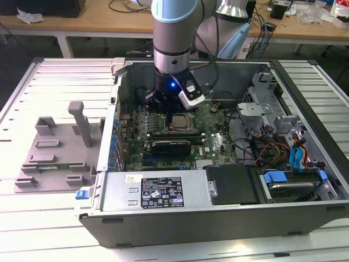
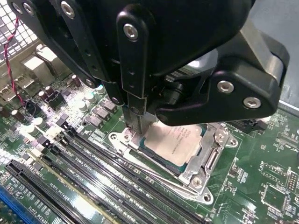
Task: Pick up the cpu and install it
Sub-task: 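Close the cpu cover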
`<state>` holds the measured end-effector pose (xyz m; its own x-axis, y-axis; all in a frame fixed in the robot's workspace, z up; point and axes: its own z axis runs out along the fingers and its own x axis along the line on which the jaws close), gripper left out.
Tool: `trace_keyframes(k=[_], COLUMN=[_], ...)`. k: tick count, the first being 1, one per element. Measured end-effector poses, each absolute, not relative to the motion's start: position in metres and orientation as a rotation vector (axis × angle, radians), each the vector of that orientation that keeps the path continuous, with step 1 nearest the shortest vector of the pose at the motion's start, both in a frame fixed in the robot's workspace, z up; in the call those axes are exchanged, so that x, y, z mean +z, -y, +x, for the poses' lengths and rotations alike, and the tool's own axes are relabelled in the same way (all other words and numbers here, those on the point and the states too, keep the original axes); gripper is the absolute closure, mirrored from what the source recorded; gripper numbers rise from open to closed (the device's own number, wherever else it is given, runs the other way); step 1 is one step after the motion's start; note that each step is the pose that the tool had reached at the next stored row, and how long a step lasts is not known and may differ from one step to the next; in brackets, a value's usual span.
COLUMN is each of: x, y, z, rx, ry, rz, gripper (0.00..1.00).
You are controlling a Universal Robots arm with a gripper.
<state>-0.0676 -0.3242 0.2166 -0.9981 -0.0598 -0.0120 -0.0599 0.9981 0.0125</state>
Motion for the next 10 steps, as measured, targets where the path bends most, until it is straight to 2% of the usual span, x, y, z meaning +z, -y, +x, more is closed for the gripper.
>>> trace_keyframes(k=[10], x=[0.2069], y=[0.3242], z=[-0.0699], rx=[0.02], ry=[-3.129], rz=[-0.094], gripper=[0.89])
